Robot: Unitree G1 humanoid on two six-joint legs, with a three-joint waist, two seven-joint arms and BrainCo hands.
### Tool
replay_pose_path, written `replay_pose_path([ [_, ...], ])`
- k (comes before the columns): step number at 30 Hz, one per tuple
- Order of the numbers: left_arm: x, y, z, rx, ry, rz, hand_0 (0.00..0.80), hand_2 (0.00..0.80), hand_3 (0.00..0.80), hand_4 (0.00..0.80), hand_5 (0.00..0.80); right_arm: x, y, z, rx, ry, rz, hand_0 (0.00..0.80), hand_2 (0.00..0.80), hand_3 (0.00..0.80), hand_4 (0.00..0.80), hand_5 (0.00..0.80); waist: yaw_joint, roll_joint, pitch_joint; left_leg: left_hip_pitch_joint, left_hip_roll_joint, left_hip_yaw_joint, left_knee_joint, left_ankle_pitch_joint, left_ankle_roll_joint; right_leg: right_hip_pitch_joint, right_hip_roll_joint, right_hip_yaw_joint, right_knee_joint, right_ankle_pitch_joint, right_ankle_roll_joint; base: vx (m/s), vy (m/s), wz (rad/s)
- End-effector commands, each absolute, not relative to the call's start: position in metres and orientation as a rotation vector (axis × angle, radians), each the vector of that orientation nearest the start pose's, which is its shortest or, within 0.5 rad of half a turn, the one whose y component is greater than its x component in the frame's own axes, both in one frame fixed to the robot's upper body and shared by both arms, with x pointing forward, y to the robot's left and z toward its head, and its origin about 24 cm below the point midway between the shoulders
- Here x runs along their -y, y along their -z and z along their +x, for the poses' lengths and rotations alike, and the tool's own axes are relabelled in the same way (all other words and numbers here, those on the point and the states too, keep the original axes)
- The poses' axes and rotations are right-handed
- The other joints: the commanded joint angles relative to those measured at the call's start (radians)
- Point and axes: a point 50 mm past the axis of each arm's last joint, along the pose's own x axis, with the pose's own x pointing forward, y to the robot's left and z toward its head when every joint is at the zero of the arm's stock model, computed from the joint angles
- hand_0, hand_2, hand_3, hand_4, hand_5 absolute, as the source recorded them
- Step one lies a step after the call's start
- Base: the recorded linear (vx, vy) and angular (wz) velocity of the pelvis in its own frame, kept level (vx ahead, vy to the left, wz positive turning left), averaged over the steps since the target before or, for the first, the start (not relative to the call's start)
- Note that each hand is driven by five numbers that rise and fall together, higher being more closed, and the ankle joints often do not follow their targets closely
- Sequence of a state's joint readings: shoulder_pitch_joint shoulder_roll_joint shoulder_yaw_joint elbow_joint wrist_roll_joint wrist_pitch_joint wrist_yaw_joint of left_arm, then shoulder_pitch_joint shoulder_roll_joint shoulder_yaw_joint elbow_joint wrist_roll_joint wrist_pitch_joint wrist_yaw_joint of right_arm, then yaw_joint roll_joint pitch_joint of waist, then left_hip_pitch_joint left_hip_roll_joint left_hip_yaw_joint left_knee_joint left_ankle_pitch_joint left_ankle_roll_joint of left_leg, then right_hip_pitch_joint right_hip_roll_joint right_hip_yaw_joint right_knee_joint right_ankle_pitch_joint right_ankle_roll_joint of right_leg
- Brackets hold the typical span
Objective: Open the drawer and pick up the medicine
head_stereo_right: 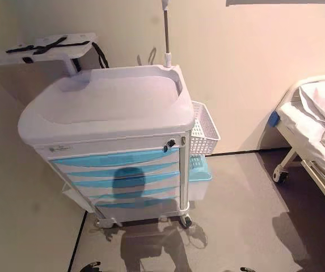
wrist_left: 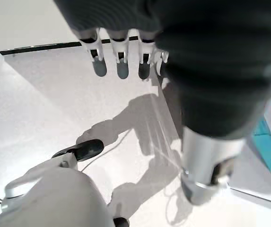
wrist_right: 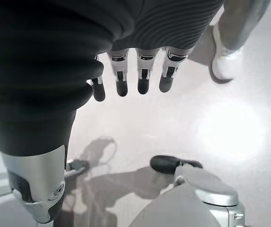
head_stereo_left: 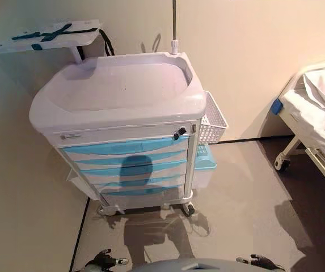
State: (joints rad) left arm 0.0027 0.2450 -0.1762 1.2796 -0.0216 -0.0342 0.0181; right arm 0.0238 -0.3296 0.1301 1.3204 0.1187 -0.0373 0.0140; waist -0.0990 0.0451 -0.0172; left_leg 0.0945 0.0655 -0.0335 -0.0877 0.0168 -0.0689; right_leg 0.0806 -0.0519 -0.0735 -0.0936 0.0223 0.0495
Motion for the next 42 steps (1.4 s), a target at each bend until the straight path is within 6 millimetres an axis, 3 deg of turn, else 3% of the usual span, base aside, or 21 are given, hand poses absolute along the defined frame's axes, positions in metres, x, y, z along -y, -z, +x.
replay_pose_path([
  [1,-0.249,0.159,0.089,-1.246,-0.054,0.356,0.000,0.000,0.000,0.000,0.000,0.267,0.158,0.072,-1.302,0.134,-0.288,0.000,0.000,0.000,0.000,0.000,-0.011,-0.067,0.008,0.013,-0.046,-0.004,0.010,-0.077,0.044,-0.037,-0.045,0.027,0.018,0.008,0.076,0.000,0.000,0.00],
  [23,-0.248,0.159,0.088,-1.244,-0.073,0.318,0.000,0.000,0.000,0.000,0.000,0.267,0.157,0.074,-1.298,0.134,-0.288,0.000,0.000,0.000,0.000,0.000,-0.010,-0.067,0.015,0.003,-0.048,-0.007,0.009,-0.072,0.045,-0.047,-0.044,0.026,0.017,0.012,0.077,0.000,0.000,0.00],
  [36,-0.253,0.155,0.103,-1.197,-0.111,0.310,0.000,0.000,0.000,0.000,0.000,0.271,0.153,0.091,-1.254,0.144,-0.310,0.000,0.000,0.000,0.000,0.000,-0.008,-0.065,0.056,-0.096,-0.056,-0.008,0.000,-0.031,0.039,-0.143,-0.045,0.013,0.008,0.049,0.082,-0.051,0.003,-0.01],
  [42,-0.256,0.148,0.123,-1.123,-0.166,0.279,0.000,0.000,0.000,0.000,0.000,0.274,0.148,0.104,-1.215,0.150,-0.332,0.000,0.000,0.000,0.000,0.000,-0.004,-0.074,0.075,-0.155,-0.053,-0.016,0.000,-0.008,0.031,-0.196,-0.039,0.003,0.006,0.064,0.082,-0.074,-0.020,0.02],
])
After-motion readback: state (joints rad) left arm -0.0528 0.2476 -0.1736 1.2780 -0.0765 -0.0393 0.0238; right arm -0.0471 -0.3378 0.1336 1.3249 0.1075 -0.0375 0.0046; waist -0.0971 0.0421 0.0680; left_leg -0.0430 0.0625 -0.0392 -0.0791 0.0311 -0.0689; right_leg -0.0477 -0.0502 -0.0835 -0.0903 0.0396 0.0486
